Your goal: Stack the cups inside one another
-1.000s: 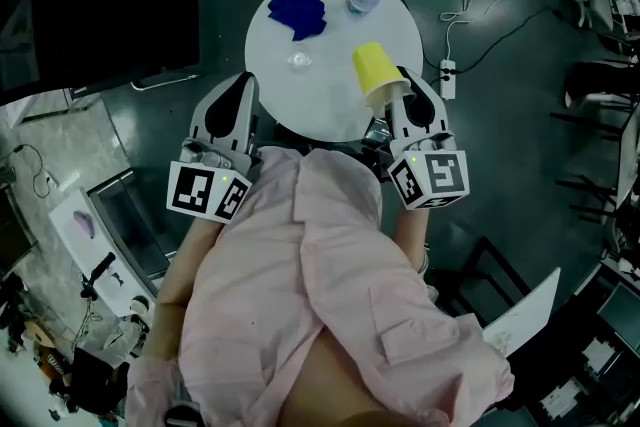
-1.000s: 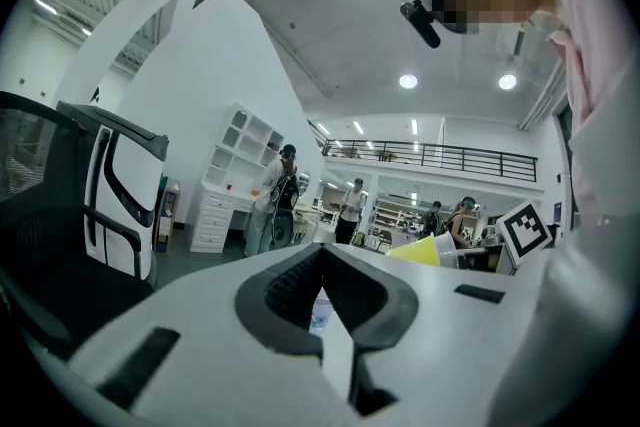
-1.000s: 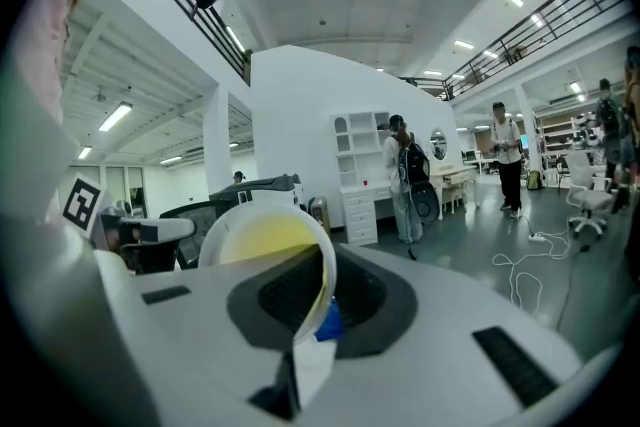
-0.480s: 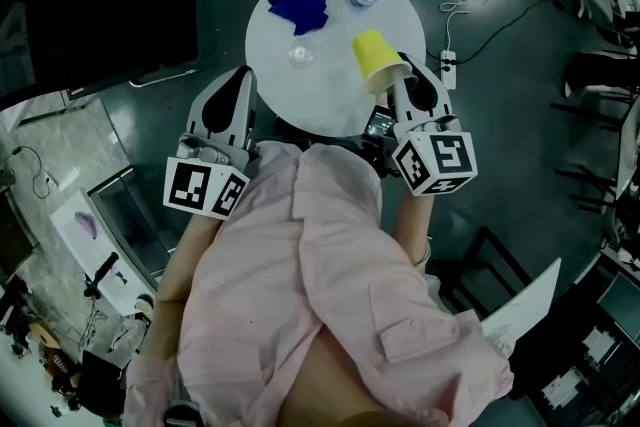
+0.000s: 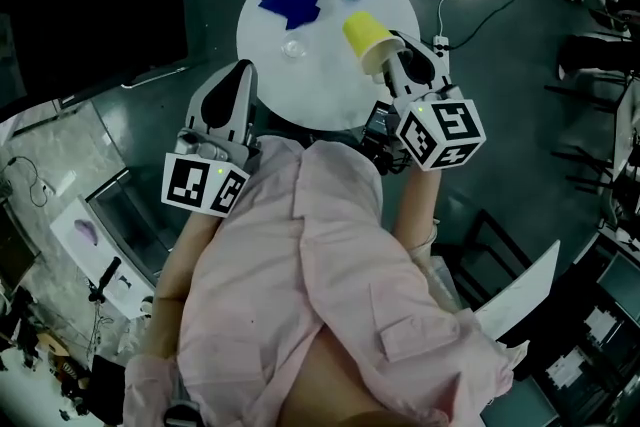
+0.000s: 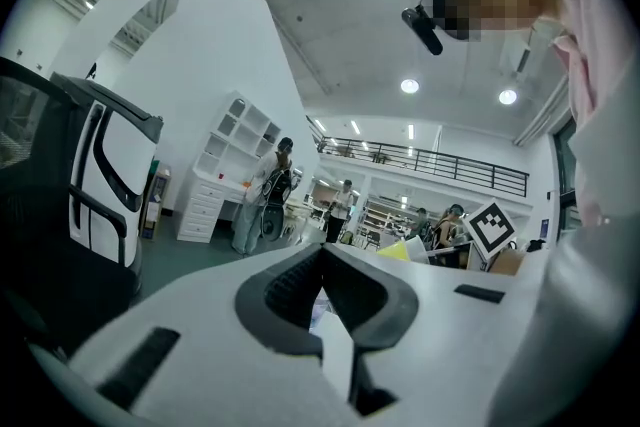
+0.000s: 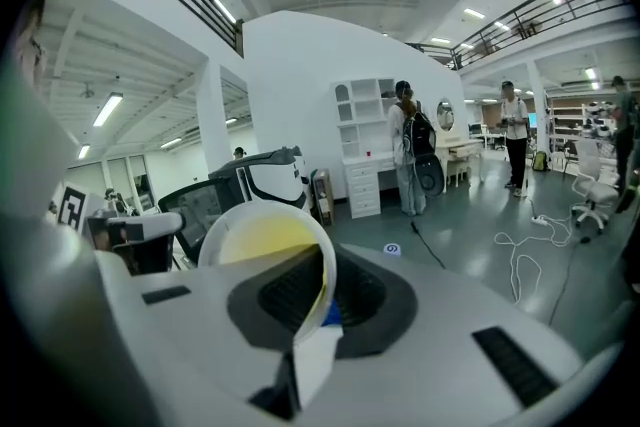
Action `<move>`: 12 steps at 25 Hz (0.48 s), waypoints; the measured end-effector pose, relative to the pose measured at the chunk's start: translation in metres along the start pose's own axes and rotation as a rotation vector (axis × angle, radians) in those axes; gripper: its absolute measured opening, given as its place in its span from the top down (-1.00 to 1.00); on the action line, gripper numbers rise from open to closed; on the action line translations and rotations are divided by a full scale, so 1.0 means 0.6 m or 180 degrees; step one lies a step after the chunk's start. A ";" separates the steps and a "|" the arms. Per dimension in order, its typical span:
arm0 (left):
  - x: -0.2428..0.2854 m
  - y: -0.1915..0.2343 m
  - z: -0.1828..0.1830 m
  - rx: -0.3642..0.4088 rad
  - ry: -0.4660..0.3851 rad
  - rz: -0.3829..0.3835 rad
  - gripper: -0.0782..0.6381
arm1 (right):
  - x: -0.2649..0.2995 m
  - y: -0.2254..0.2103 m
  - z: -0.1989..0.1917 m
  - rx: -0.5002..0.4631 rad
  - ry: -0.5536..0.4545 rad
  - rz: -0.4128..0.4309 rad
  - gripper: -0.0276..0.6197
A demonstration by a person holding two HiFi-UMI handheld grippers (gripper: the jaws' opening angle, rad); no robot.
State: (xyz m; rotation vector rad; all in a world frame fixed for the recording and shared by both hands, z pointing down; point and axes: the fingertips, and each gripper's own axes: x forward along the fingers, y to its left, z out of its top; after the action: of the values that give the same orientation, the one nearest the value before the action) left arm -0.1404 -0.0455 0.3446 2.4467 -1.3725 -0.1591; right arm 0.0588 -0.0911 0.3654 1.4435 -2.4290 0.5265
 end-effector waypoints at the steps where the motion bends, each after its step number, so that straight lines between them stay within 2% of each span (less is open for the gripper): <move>1: 0.002 0.000 -0.001 -0.0013 0.0004 -0.0019 0.76 | 0.004 0.000 -0.002 -0.0008 0.0028 0.0005 0.80; 12: 0.019 0.004 -0.006 -0.0046 0.0083 -0.0130 0.76 | 0.035 -0.007 -0.013 0.0057 0.0182 0.0080 0.80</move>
State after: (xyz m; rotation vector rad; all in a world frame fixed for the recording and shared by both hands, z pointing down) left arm -0.1355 -0.0556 0.3497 2.4576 -1.3066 -0.1458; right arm 0.0530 -0.1063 0.3816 1.3870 -2.4067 0.5886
